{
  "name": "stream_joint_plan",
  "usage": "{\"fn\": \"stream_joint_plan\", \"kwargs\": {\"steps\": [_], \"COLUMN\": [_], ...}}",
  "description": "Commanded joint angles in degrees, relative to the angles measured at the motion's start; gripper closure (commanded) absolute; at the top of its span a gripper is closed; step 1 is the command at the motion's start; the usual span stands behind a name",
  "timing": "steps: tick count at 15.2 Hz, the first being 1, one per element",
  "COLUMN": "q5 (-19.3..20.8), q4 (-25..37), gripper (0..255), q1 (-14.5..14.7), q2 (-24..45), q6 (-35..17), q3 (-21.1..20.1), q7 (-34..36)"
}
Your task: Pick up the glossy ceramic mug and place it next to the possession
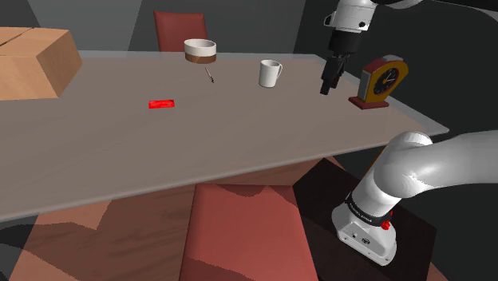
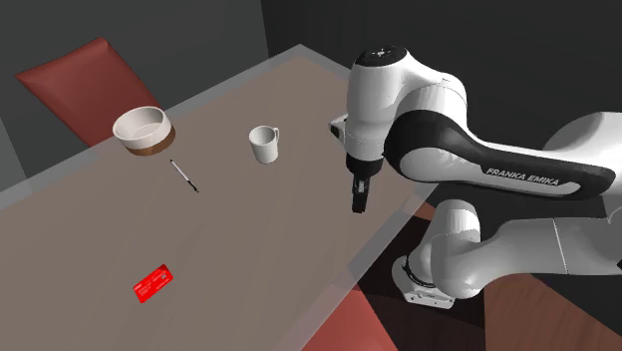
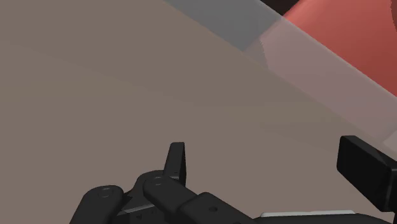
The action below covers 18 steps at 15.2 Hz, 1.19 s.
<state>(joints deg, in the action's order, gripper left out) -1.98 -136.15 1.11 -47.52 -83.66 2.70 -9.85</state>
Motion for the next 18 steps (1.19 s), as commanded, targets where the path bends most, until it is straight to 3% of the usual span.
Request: {"fn": "stream_joint_plan", "kwargs": {"steps": [1, 10, 18], "q5": [0.0, 2.6, 3.6], "q4": [0.0, 8.5, 20.8], "gripper": [0, 0, 0], "q1": [0.0, -0.6, -1.0], "q2": [0.0, 17.6, 33.7], "q6": [0.0, -11.8, -18.2], "q3": [0.0, 2.1, 3.7], "q7": [0.0, -2.8, -4.9]}}
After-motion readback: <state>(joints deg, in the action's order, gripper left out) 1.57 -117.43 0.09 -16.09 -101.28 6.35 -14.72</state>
